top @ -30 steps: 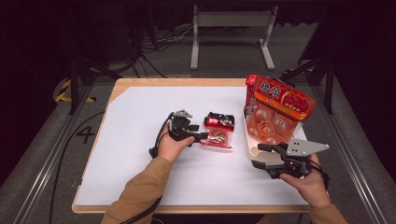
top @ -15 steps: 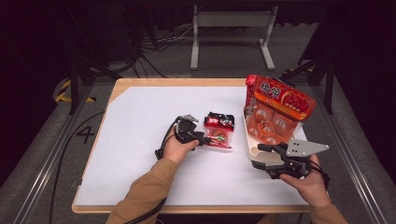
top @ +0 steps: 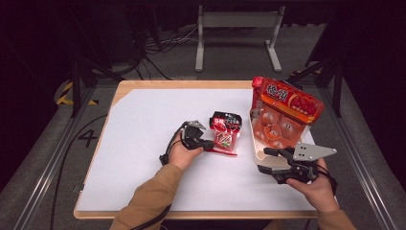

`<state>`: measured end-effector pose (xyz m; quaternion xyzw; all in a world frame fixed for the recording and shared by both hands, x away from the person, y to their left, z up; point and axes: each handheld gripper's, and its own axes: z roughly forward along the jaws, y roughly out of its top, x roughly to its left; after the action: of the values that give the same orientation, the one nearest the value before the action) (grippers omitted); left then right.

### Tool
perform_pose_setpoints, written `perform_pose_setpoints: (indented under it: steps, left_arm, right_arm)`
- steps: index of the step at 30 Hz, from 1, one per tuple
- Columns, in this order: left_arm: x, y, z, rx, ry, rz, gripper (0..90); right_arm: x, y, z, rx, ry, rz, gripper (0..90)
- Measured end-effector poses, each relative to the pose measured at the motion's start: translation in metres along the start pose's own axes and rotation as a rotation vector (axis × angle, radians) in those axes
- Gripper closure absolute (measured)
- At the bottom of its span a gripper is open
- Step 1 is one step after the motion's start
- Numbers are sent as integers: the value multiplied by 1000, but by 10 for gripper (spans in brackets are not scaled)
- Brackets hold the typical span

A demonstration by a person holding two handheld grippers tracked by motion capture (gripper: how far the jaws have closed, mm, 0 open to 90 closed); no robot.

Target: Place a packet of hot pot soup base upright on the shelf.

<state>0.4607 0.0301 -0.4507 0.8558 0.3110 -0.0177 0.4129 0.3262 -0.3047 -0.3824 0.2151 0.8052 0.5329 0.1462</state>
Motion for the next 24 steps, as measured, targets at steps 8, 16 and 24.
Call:
perform_pose_setpoints:
  steps: [8, 16, 24]
  left_arm:
    - [-7, -2, -6, -42, 30, 49, 900]
    - [-21, -1, -27, -87, 48, 108, 900]
    - [-40, -1, -51, -135, 37, 176, 900]
  right_arm:
    - [0, 1, -2, 1, 9, 15, 406]
    - [-1, 5, -3, -8, -15, 40, 415]
    - [-3, 16, -2, -10, -31, 68, 408]
